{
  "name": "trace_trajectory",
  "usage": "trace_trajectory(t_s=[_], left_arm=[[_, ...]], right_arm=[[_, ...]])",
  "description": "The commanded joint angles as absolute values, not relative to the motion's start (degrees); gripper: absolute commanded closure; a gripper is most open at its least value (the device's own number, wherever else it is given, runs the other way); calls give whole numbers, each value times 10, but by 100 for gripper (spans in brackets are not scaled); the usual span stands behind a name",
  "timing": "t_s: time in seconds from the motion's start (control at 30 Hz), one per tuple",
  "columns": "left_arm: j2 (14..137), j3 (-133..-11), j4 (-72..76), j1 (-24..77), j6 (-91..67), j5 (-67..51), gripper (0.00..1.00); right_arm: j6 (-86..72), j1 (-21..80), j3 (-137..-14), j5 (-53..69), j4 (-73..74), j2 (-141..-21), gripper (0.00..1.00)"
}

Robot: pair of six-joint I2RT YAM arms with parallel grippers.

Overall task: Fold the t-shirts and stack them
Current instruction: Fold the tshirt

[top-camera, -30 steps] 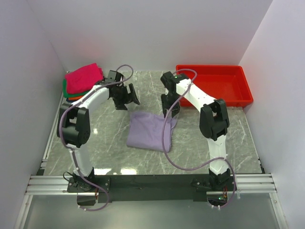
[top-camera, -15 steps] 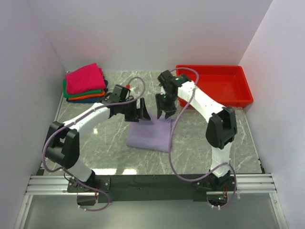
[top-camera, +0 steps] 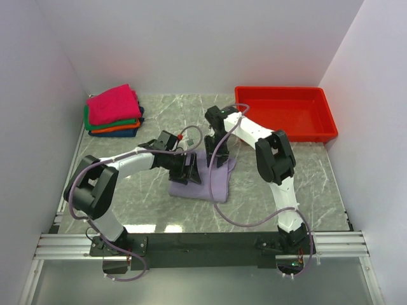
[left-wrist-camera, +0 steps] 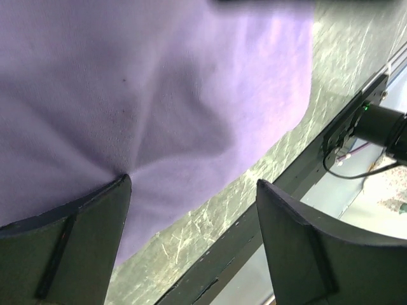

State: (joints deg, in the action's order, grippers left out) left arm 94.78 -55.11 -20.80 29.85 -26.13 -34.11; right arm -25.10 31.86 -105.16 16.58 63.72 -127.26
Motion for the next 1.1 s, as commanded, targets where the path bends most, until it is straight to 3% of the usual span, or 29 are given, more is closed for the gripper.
trace_trajectory(t_s=[0.0, 0.37, 0.6, 0.83, 1.07], left_arm=[[950, -528, -173, 305, -245, -366, 16], [943, -525, -161, 333, -265, -392, 16], [897, -579, -214, 333, -281, -354, 12], [842, -604, -242, 282, -330, -276, 8], [809, -519, -221, 199, -370, -268, 7]], right_arm=[[-260, 290, -1095, 126, 624, -1274, 48], [-253, 264, -1107, 105, 620, -1297, 48], [-257, 264, -1087, 87, 618, -1213, 48], [-270, 284, -1004, 91, 601, -1105, 48], [-276, 360, -901, 120, 572, -1071, 48]])
